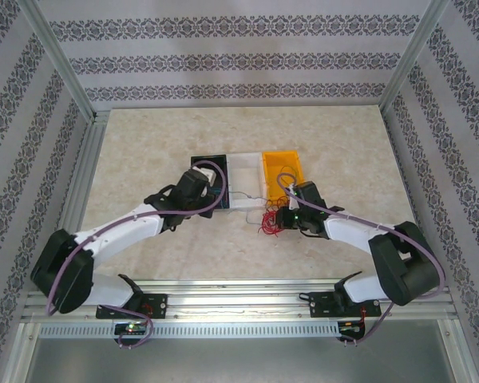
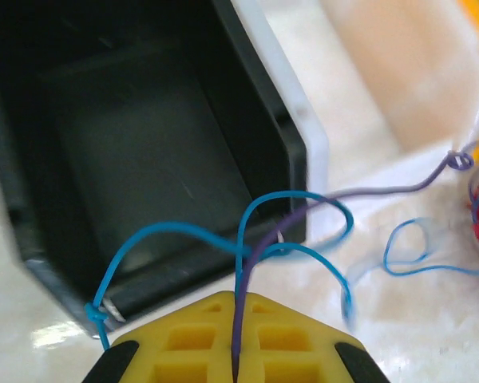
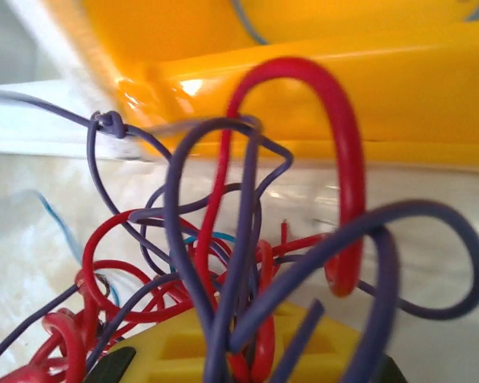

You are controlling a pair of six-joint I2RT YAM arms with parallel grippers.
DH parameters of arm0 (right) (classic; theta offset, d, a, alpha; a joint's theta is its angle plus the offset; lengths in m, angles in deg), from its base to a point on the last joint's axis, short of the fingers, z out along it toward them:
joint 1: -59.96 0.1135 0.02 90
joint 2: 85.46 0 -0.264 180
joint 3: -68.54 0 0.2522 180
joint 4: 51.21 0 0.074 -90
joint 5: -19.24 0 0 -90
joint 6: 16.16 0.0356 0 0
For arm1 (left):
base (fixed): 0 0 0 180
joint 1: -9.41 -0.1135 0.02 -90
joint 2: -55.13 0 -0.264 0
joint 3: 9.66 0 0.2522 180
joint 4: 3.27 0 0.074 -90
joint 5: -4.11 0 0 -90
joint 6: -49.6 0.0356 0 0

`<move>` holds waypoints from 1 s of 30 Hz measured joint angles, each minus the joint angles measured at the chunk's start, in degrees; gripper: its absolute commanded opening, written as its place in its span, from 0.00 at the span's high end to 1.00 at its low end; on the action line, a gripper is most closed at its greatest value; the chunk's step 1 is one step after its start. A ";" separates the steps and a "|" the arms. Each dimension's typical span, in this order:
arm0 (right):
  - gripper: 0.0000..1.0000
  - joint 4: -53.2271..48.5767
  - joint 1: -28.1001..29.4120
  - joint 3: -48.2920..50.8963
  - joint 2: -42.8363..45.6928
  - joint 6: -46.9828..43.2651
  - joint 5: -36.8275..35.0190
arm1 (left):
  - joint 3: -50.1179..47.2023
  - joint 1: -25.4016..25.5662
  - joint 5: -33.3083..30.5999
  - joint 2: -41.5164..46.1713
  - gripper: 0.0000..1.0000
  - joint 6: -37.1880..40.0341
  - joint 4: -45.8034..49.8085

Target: Untangle the cables

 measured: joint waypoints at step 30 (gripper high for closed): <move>1.00 -10.16 -18.12 11.45 30.53 24.35 -8.83 | 6.95 -5.62 -15.13 9.44 1.00 -8.04 8.00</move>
